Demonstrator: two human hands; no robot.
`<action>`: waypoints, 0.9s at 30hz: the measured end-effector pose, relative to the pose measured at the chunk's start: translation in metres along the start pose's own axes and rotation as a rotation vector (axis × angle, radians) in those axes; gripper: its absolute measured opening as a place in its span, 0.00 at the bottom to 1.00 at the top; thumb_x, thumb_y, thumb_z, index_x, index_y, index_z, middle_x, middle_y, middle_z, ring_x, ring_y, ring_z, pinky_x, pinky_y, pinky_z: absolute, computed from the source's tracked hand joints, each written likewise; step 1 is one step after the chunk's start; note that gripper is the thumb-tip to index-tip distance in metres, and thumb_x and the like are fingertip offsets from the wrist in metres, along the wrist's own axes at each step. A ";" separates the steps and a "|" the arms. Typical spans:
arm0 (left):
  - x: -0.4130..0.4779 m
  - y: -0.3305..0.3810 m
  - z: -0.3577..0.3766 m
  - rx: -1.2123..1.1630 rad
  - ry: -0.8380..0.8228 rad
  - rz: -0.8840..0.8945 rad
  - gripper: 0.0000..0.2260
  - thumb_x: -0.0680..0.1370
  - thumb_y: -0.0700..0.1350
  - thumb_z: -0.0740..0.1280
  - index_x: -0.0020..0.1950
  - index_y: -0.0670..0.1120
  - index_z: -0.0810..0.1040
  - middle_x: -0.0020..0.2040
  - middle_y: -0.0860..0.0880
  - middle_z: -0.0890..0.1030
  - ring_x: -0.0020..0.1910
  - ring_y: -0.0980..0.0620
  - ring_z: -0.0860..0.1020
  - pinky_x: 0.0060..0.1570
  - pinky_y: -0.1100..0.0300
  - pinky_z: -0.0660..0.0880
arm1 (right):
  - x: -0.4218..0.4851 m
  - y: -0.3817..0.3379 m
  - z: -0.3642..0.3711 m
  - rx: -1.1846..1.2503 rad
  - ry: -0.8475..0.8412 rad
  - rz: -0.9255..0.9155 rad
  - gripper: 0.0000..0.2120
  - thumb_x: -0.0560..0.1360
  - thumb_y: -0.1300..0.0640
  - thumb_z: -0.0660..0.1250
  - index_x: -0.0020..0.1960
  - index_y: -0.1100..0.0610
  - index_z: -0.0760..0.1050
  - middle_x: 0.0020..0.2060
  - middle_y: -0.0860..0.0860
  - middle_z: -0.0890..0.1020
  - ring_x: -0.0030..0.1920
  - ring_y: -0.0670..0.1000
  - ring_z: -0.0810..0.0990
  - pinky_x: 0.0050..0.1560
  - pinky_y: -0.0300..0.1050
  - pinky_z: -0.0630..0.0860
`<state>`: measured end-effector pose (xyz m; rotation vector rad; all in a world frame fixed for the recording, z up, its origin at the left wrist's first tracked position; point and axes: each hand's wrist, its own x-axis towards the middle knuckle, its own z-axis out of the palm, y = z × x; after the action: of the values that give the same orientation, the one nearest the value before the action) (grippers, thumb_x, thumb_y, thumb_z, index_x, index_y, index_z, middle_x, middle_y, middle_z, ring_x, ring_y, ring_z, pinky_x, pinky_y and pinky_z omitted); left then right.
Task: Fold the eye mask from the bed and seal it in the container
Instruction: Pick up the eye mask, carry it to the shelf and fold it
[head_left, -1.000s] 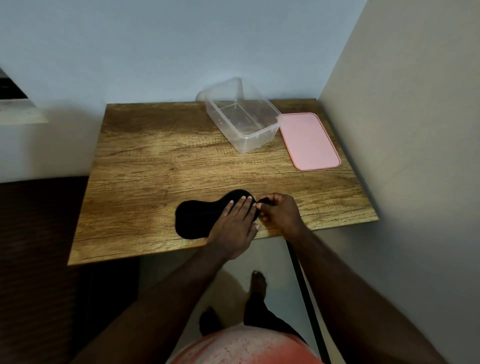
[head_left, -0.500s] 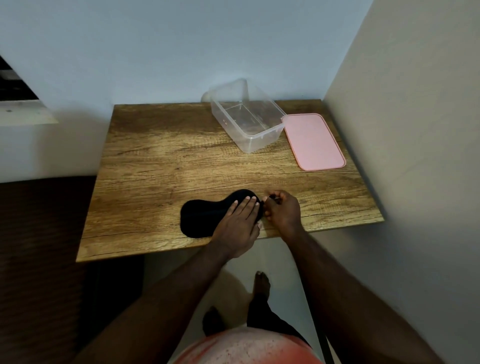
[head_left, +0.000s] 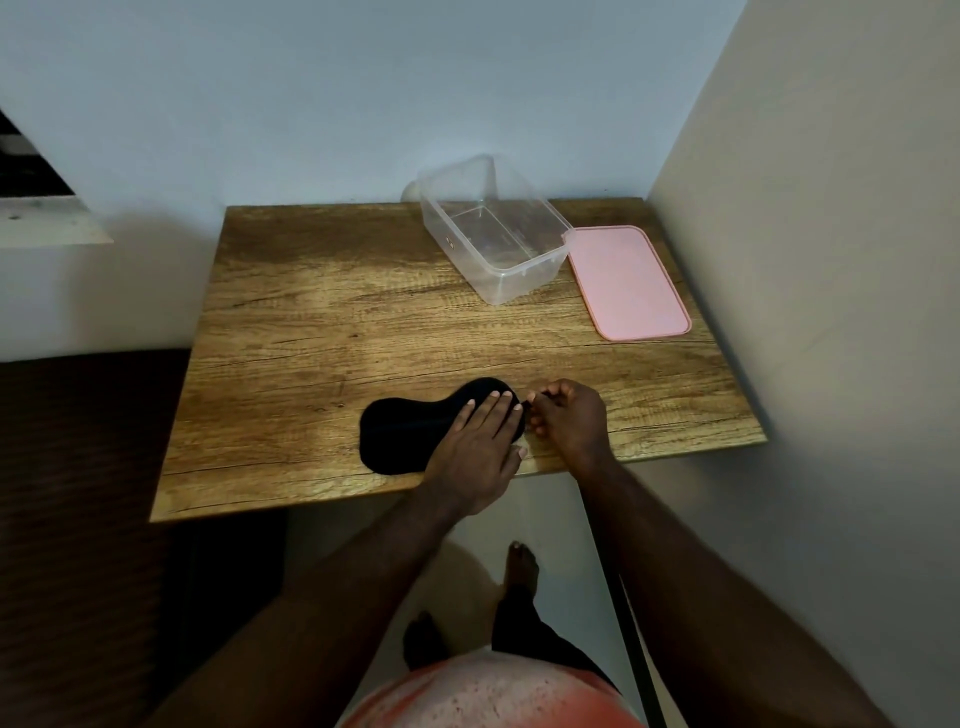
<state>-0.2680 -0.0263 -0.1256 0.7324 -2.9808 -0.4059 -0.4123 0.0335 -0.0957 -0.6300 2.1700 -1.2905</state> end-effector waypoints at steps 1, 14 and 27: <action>0.000 0.001 0.000 0.003 -0.001 -0.004 0.27 0.83 0.57 0.47 0.79 0.46 0.50 0.80 0.47 0.50 0.79 0.51 0.45 0.76 0.52 0.41 | 0.000 0.000 0.000 -0.004 0.004 0.005 0.05 0.76 0.60 0.71 0.41 0.55 0.81 0.34 0.54 0.85 0.34 0.54 0.85 0.40 0.54 0.84; 0.003 0.001 -0.001 0.035 -0.025 -0.016 0.28 0.82 0.56 0.49 0.79 0.44 0.53 0.80 0.45 0.51 0.79 0.49 0.47 0.77 0.51 0.43 | -0.017 0.001 0.002 -0.146 -0.006 -0.122 0.08 0.76 0.61 0.69 0.54 0.58 0.81 0.47 0.49 0.85 0.48 0.47 0.83 0.54 0.47 0.80; -0.004 -0.004 -0.012 0.036 -0.085 0.005 0.29 0.82 0.55 0.51 0.79 0.42 0.51 0.80 0.44 0.49 0.79 0.48 0.44 0.76 0.51 0.40 | -0.031 0.002 0.007 -0.528 -0.104 -0.408 0.14 0.77 0.65 0.64 0.59 0.60 0.82 0.53 0.57 0.84 0.53 0.56 0.81 0.54 0.49 0.77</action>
<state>-0.2615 -0.0309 -0.1146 0.7285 -3.0760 -0.3943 -0.3846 0.0489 -0.0939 -1.3740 2.3794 -0.8227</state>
